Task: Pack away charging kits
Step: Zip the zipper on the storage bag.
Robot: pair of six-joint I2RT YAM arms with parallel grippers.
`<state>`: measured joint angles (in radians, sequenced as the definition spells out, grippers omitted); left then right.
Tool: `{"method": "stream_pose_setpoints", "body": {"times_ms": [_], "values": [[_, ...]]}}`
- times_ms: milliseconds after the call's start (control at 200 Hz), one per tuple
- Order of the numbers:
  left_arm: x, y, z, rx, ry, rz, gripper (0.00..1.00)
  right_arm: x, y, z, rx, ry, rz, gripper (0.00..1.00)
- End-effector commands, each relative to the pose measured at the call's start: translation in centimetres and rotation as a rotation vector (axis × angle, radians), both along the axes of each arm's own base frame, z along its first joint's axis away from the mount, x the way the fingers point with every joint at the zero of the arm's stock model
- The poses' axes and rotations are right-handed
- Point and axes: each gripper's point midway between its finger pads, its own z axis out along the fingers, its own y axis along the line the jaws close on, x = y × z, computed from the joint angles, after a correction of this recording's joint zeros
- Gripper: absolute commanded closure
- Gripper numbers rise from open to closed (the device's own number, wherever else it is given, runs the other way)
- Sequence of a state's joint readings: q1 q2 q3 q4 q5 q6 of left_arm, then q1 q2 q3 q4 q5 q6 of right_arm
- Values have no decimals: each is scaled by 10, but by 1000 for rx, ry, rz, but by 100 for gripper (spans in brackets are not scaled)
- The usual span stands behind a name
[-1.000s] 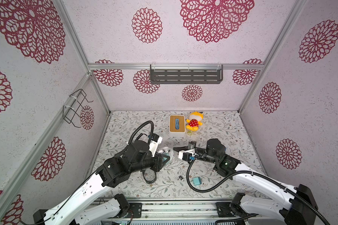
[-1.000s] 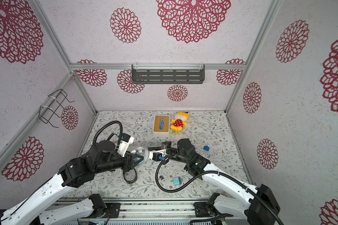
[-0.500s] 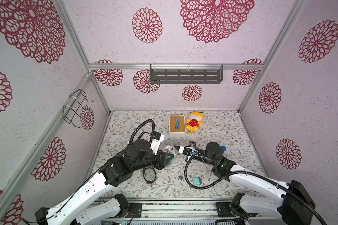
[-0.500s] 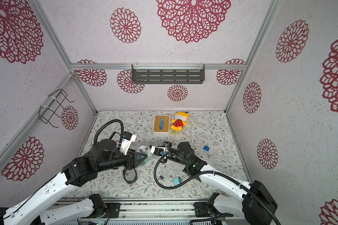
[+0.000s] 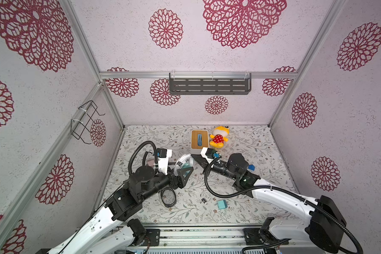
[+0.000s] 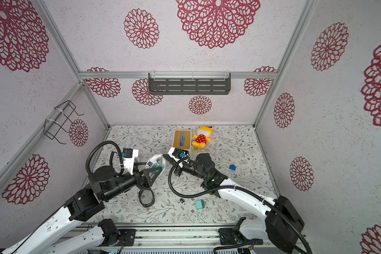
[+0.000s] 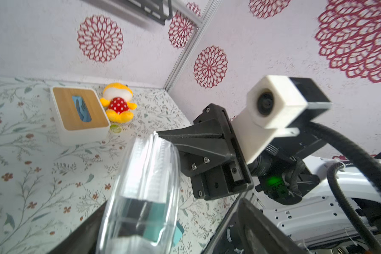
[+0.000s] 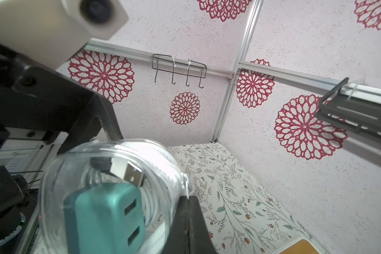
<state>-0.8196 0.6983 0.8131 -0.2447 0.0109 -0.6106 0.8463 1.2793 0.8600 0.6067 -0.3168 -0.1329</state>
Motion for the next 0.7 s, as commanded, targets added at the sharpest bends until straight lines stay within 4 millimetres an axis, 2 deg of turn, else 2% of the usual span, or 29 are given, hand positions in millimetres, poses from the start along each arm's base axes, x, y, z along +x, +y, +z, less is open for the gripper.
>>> {"method": "stream_pose_setpoints", "body": {"times_ms": [0,250,365,535,695], "values": [[5,16,27,-105,-175,80,7,4,0,34,95,71,-6,100],[1,51,30,-230,-297,206,6,22,-1,54,103,177,-86,100],[-1,65,30,-294,-347,244,4,12,1,65,154,172,-26,100],[-4,68,33,-395,-384,194,2,1,2,83,231,181,50,100],[14,70,34,-452,-365,173,0,-10,5,100,282,194,122,100]]}}
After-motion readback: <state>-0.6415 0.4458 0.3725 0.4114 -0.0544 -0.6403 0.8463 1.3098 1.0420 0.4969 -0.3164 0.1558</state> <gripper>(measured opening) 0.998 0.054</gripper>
